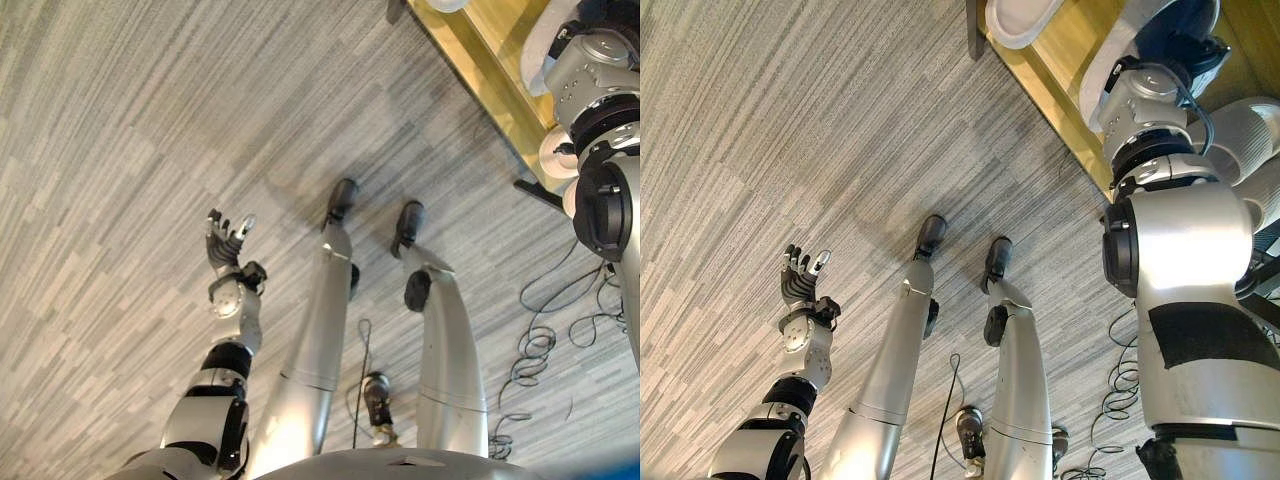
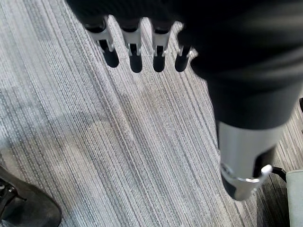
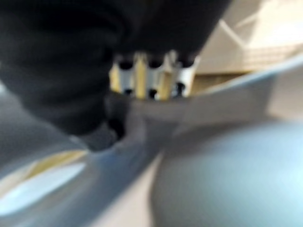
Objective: Arrange the slippers neatly on the shoe rack.
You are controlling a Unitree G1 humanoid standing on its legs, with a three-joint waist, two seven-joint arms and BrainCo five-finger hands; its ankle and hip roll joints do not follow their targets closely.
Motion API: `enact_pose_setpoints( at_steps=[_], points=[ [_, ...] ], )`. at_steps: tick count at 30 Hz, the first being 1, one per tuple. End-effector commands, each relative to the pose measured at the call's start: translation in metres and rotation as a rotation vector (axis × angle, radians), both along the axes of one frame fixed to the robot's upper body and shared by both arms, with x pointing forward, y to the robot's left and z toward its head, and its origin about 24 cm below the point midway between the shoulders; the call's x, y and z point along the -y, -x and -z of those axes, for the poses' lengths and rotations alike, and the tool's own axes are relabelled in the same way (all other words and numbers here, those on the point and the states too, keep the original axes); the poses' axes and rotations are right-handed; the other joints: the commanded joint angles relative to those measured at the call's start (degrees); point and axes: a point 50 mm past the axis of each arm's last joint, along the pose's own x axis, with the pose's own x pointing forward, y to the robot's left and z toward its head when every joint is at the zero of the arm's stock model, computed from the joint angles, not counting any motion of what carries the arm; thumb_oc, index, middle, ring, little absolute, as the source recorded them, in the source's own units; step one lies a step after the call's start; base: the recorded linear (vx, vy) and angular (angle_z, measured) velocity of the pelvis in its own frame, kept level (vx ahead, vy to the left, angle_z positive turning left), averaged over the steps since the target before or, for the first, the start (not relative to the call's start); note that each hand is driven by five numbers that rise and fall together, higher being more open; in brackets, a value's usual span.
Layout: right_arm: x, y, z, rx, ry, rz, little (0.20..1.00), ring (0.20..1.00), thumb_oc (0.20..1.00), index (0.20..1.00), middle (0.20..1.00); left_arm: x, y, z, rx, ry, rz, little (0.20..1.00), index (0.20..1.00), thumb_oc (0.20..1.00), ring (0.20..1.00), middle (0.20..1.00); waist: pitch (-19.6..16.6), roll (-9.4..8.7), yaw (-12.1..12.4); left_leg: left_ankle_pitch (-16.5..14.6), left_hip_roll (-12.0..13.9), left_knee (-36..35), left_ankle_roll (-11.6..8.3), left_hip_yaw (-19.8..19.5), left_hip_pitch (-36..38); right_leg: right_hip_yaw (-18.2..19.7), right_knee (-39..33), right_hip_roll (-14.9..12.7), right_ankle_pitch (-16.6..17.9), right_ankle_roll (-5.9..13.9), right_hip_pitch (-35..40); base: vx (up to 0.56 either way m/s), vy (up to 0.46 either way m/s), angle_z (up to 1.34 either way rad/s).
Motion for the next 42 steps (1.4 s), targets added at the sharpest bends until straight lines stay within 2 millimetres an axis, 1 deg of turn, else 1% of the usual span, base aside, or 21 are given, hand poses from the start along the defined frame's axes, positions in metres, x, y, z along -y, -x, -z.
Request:
enact_pose_setpoints(
  at_steps=[1, 2, 3, 5, 7, 8, 9, 10, 13, 17, 22, 23, 25, 26, 27, 28, 32, 36, 39, 41, 42],
  points=[
    [-0.002, 0.002, -0.009, -0.003, 0.081, 0.026, 0.2, 0.2, 0.2, 0.2, 0.2, -0.006, 0.009, 0.01, -0.015, -0.004, -0.034, 1.0, 1.0, 1.0, 1.0, 1.0, -0.5, 3.32, -0.87, -0.85, -3.38, -2.95, 2.33, 1.54, 4.13, 2.49, 1.06, 0.01, -1.04, 0.69, 4.94, 0.0, 0.0, 0.0],
    [-0.002, 0.002, -0.009, -0.004, 0.081, 0.025, 0.2, 0.2, 0.2, 0.2, 0.2, -0.005, 0.01, 0.01, -0.015, -0.004, -0.034, 1.0, 1.0, 1.0, 1.0, 1.0, -0.39, 3.31, -0.92, -1.28, -3.44, -2.72, 2.4, 1.59, 4.34, 2.52, 1.27, -0.03, -1.48, 0.69, 5.18, -0.03, 0.034, -0.01],
    [-0.004, 0.002, -0.01, -0.004, 0.085, 0.019, 0.2, 0.2, 0.2, 0.2, 0.2, -0.003, 0.008, 0.009, -0.009, 0.001, -0.029, 1.0, 1.0, 1.0, 1.0, 1.0, -0.14, 3.3, -0.78, -0.58, -3.36, -3.25, 2.47, 1.42, 4.34, 2.61, 0.69, -0.04, -0.71, 0.78, 5.08, 0.0, 0.0, 0.0],
    [-0.005, 0.002, -0.011, -0.002, 0.087, 0.014, 0.2, 0.2, 0.2, 0.2, 0.2, -0.001, 0.006, 0.007, -0.005, 0.0, -0.02, 1.0, 1.0, 1.0, 1.0, 1.0, 0.12, 3.34, -0.75, -0.98, -3.51, -3.07, 2.65, 1.42, 4.54, 2.68, 0.65, -0.14, -1.09, 0.8, 5.37, -0.01, 0.02, 0.0],
    [-0.005, 0.002, -0.012, -0.002, 0.09, 0.013, 0.2, 0.2, 0.2, 0.2, 0.2, 0.0, 0.006, 0.007, -0.003, 0.0, -0.015, 1.0, 1.0, 1.0, 1.0, 1.0, 0.02, 3.41, -0.61, -0.38, -3.42, -3.67, 2.63, 1.4, 4.44, 2.73, 0.13, -0.07, -0.55, 0.86, 5.21, 0.0, 0.0, 0.0],
    [-0.005, 0.002, -0.012, -0.001, 0.088, 0.011, 0.2, 0.2, 0.2, 0.2, 0.2, 0.001, 0.006, 0.008, -0.008, -0.007, -0.006, 1.0, 1.0, 1.0, 1.0, 1.0, 0.01, 3.47, -0.51, -0.86, -3.62, -3.51, 2.76, 1.5, 4.67, 2.81, 0.25, -0.21, -1.12, 0.92, 5.42, 0.0, 0.0, 0.0],
    [-0.005, 0.002, -0.013, 0.001, 0.085, 0.008, 0.445, 0.445, 0.445, 0.445, 0.445, 0.001, 0.006, 0.008, -0.01, -0.008, -0.004, 1.0, 1.0, 1.0, 1.0, 1.0, 0.0, 3.49, -0.47, -0.84, -3.72, -3.54, 2.78, 1.47, 4.74, 2.89, 0.14, -0.25, -1.14, 0.89, 5.48, 0.02, 0.038, 0.0],
    [-0.006, 0.002, -0.014, 0.007, 0.078, 0.0, 1.0, 1.0, 1.0, 1.0, 1.0, 0.001, 0.006, 0.008, -0.012, -0.008, -0.002, 1.0, 1.0, 1.0, 1.0, 1.0, -0.01, 3.53, -0.45, -0.83, -3.72, -3.57, 2.79, 1.55, 4.73, 2.88, 0.11, -0.34, -1.13, 0.92, 5.46, 0.0, 0.0, 0.0],
    [-0.008, 0.001, -0.015, 0.019, 0.064, -0.014, 1.0, 1.0, 1.0, 1.0, 1.0, 0.001, 0.006, 0.008, -0.017, -0.016, 0.004, 1.0, 1.0, 1.0, 1.0, 1.0, -0.2, 3.57, -0.23, -0.31, -3.73, -4.01, 2.76, 1.57, 4.6, 2.97, -0.23, -0.34, -0.73, 0.98, 5.13, 0.01, 0.022, 0.0],
    [-0.013, 0.0, -0.015, 0.031, 0.036, -0.021, 1.0, 1.0, 1.0, 1.0, 1.0, 0.001, 0.004, 0.006, -0.017, -0.036, 0.017, 1.0, 1.0, 1.0, 1.0, 1.0, -0.06, 3.44, -0.34, -0.78, -4.06, -3.98, 2.95, 1.63, 4.74, 3.42, -0.27, -0.21, -1.2, 0.99, 4.99, 0.0, 0.0, 0.0],
    [-0.013, 0.0, -0.013, 0.028, 0.033, -0.007, 1.0, 1.0, 1.0, 1.0, 1.0, 0.003, 0.003, 0.005, -0.015, -0.059, 0.043, 1.0, 1.0, 1.0, 1.0, 1.0, -0.03, 3.66, -0.51, -0.22, -4.03, -4.72, 2.98, 1.43, 4.84, 3.93, -1.27, -0.05, -0.47, 0.97, 5.03, 0.0, 0.0, 0.0],
    [-0.011, 0.0, -0.008, 0.026, 0.014, -0.008, 1.0, 1.0, 1.0, 1.0, 1.0, 0.003, 0.003, 0.004, -0.012, -0.061, 0.047, 1.0, 1.0, 1.0, 1.0, 1.0, 0.08, 3.75, -0.66, -0.69, -4.19, -4.49, 3.01, 1.31, 5.21, 4.26, -1.22, 0.07, -0.83, 0.96, 5.32, 0.0, 0.0, 0.0],
    [-0.011, -0.001, -0.006, 0.028, -0.004, -0.013, 1.0, 1.0, 1.0, 1.0, 1.0, 0.003, 0.002, 0.004, -0.012, -0.062, 0.048, 1.0, 1.0, 1.0, 1.0, 1.0, -0.03, 3.79, -0.71, -0.15, -4.19, -5.08, 2.91, 1.15, 5.33, 4.51, -1.74, 0.24, -0.29, 1.03, 5.33, 0.0, 0.0, 0.0],
    [-0.01, -0.002, 0.001, 0.021, -0.02, -0.019, 1.0, 1.0, 1.0, 1.0, 1.0, 0.003, 0.002, 0.005, -0.018, -0.063, 0.047, 1.0, 1.0, 1.0, 1.0, 1.0, 0.05, 3.76, -1.05, -0.52, -4.24, -5.51, 2.99, 0.75, 6.18, 4.96, -2.23, 0.35, -0.55, 0.98, 6.04, 0.0, 0.0, 0.0],
    [-0.011, -0.003, 0.004, 0.018, -0.023, -0.022, 1.0, 1.0, 1.0, 1.0, 1.0, 0.003, 0.002, 0.004, -0.018, -0.061, 0.045, 1.0, 1.0, 1.0, 1.0, 1.0, 0.03, 3.74, -1.16, 0.2, -4.04, -6.19, 2.95, 0.65, 6.31, 5.02, -2.99, 0.43, 0.38, 1.08, 6.11, -0.01, 0.006, 0.03],
    [-0.012, -0.005, 0.008, 0.017, -0.03, -0.028, 1.0, 1.0, 1.0, 1.0, 1.0, 0.004, 0.002, 0.004, -0.018, -0.059, 0.045, 1.0, 1.0, 1.0, 1.0, 1.0, 0.28, 3.78, -1.37, -0.28, -4.01, -6.16, 3.09, 0.65, 6.92, 5.12, -2.94, 0.46, -0.09, 1.03, 6.67, 0.0, 0.0, 0.0],
    [-0.013, -0.007, 0.017, 0.033, -0.045, -0.026, 1.0, 1.0, 1.0, 1.0, 1.0, 0.006, 0.002, 0.004, -0.016, -0.059, 0.052, 1.0, 1.0, 1.0, 1.0, 1.0, 0.63, 3.83, -1.67, 0.88, -3.71, -8.19, 3.05, -0.04, 8.71, 5.71, -5.32, 0.85, 1.22, 1.11, 8.66, -0.01, -0.001, 0.0],
    [-0.028, -0.011, 0.023, 0.071, -0.026, -0.068, 1.0, 1.0, 1.0, 1.0, 1.0, 0.007, 0.003, -0.001, -0.001, -0.097, 0.079, 1.0, 1.0, 1.0, 1.0, 1.0, 1.96, 3.97, -2.53, 1.36, -3.21, -9.15, 3.12, -0.38, 10.52, 6.19, -7.08, 0.8, 1.95, 1.28, 10.78, -0.02, 0.013, -0.01],
    [-0.05, -0.014, 0.025, 0.136, 0.021, -0.142, 1.0, 1.0, 1.0, 1.0, 1.0, 0.002, 0.005, -0.003, -0.001, -0.122, 0.074, 1.0, 1.0, 1.0, 1.0, 1.0, 3.14, 4.11, -3.46, 1.12, -2.88, -9.56, 3.07, -0.61, 11.78, 6.7, -7.97, 1.06, 1.75, 1.27, 12.47, -0.03, 0.031, -0.04],
    [-0.054, -0.014, 0.025, 0.156, 0.04, -0.155, 1.0, 1.0, 1.0, 1.0, 1.0, 0.0, 0.006, -0.004, -0.001, -0.15, 0.076, 1.0, 1.0, 1.0, 1.0, 1.0, 3.3, 4.14, -3.63, 1.57, -2.64, -9.86, 2.95, -0.58, 11.85, 6.8, -8.28, 1.21, 2.22, 1.34, 12.49, 0.0, 0.0, 0.0],
    [-0.061, -0.014, 0.032, 0.162, 0.069, -0.185, 1.0, 1.0, 1.0, 1.0, 1.0, -0.003, 0.008, -0.003, -0.019, -0.183, 0.079, 1.0, 1.0, 1.0, 1.0, 1.0, 3.86, 4.08, -3.98, 1.15, -2.64, -9.34, 2.96, -0.78, 12.08, 6.97, -8.2, 1.27, 1.71, 1.26, 13.02, 0.0, 0.0, 0.0]
  ],
)
